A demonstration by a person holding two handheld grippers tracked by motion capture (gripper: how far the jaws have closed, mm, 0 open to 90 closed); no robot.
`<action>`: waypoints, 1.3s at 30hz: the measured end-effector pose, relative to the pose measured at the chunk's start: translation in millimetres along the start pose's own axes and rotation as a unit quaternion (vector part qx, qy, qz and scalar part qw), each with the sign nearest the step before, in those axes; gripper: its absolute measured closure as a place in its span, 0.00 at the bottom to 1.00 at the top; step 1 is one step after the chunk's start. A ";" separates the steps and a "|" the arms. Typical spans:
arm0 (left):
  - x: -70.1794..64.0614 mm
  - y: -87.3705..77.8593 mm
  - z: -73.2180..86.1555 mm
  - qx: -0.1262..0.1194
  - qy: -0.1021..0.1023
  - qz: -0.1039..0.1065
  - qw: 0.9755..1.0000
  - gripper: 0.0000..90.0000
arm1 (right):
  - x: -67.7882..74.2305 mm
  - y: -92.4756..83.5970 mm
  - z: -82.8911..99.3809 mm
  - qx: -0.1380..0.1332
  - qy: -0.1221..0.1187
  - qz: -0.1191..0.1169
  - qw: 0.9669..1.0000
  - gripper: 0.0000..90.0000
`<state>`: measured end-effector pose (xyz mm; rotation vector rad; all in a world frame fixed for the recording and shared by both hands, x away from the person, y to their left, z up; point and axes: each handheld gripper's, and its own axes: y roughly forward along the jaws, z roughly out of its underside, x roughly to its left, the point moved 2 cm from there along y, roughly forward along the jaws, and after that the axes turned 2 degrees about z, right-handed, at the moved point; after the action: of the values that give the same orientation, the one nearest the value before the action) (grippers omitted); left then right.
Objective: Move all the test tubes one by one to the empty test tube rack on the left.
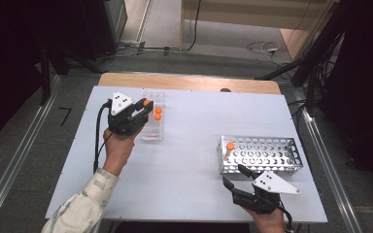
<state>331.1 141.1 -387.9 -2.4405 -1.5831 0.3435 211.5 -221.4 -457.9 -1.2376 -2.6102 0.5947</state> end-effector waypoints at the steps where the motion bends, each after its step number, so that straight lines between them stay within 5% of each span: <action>1: 0.3 0.6 -0.3 -0.001 -0.001 -0.001 1.000 0.78 | 0.0 0.0 0.1 0.000 0.001 0.000 1.000 0.36; 39: 0.4 13.6 4.9 0.009 0.014 -0.015 1.000 0.78 | 0.1 -0.4 0.1 -0.001 0.000 0.000 1.000 0.36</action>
<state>341.5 136.2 -396.7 -2.3949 -1.5970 0.3141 211.1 -221.6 -457.8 -1.2371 -2.6127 0.5917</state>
